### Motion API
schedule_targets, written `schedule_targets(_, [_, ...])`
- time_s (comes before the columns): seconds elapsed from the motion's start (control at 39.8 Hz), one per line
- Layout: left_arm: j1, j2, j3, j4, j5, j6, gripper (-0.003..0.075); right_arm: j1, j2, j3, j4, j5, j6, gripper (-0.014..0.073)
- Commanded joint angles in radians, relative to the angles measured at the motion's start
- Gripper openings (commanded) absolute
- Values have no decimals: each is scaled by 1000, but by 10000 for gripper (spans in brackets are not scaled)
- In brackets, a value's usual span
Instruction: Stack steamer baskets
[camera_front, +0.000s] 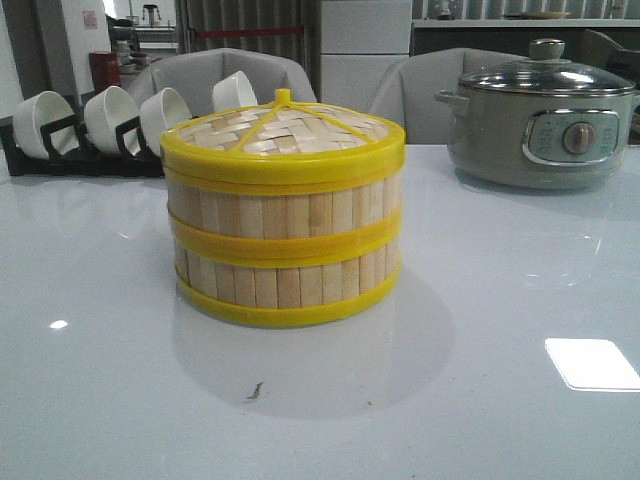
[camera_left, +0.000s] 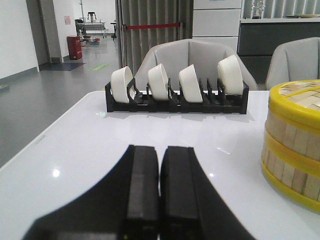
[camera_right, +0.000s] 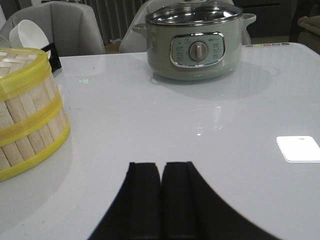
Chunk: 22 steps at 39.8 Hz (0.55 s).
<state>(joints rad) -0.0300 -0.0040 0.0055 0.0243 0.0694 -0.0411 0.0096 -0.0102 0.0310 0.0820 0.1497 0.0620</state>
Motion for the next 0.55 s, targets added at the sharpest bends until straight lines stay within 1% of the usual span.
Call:
schedule_targets(0.0, [3,-13,3,-2,-80,-1,85,-1,-21,-16,-27,-101,-11,56])
schedule_targets(0.53, [3,-13,3,-2,-80,-1,85,-1,-21,-16,-43,-89,-11,56])
